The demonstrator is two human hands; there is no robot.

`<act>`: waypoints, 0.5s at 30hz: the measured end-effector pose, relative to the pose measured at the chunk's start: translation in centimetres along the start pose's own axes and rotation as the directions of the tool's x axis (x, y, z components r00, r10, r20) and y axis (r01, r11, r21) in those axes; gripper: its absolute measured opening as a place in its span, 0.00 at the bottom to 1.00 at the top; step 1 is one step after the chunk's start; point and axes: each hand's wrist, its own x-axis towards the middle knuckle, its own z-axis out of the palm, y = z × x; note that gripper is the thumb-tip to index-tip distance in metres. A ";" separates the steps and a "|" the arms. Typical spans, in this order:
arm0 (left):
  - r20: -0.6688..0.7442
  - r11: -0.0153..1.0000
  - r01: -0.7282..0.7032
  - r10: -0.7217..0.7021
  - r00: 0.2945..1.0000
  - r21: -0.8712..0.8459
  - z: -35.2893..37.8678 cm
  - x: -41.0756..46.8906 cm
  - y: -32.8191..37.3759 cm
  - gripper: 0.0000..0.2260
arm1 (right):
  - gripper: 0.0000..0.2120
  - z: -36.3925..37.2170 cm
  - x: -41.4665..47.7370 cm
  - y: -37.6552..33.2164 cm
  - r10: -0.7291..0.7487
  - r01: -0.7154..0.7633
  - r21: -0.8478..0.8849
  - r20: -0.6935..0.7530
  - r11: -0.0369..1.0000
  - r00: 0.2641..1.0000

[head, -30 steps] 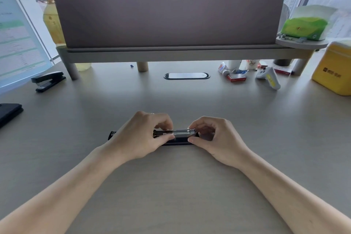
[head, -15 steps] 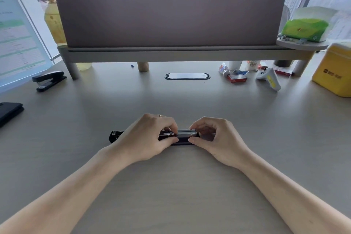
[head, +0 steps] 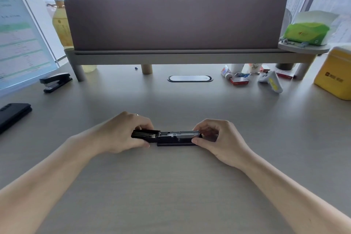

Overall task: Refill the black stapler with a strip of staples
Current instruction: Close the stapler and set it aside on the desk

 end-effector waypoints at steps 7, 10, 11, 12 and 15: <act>0.129 0.948 -0.022 -0.020 0.991 0.317 -3.1 1.5 3.1 0.11 | 0.07 0.1 0.0 0.0 0.001 -0.001 -0.007 -0.010 1.000 1.000; 0.080 0.942 -0.006 -0.022 0.997 0.336 -4.4 2.1 4.6 0.18 | 0.07 0.1 -0.1 0.1 0.000 0.000 -0.013 -0.011 1.000 1.000; 0.043 0.955 0.003 -0.016 0.999 0.297 -4.9 2.2 5.0 0.20 | 0.07 0.1 0.0 0.0 0.002 -0.003 -0.014 -0.012 1.000 1.000; -0.002 0.967 -0.002 0.003 1.000 0.255 -5.3 2.3 5.2 0.21 | 0.07 0.1 0.0 0.0 0.005 -0.006 -0.015 -0.013 1.000 1.000; -0.090 0.992 -0.055 0.065 0.994 0.109 -5.5 2.8 6.1 0.19 | 0.06 0.2 0.1 0.0 0.007 -0.007 -0.023 -0.017 1.000 1.000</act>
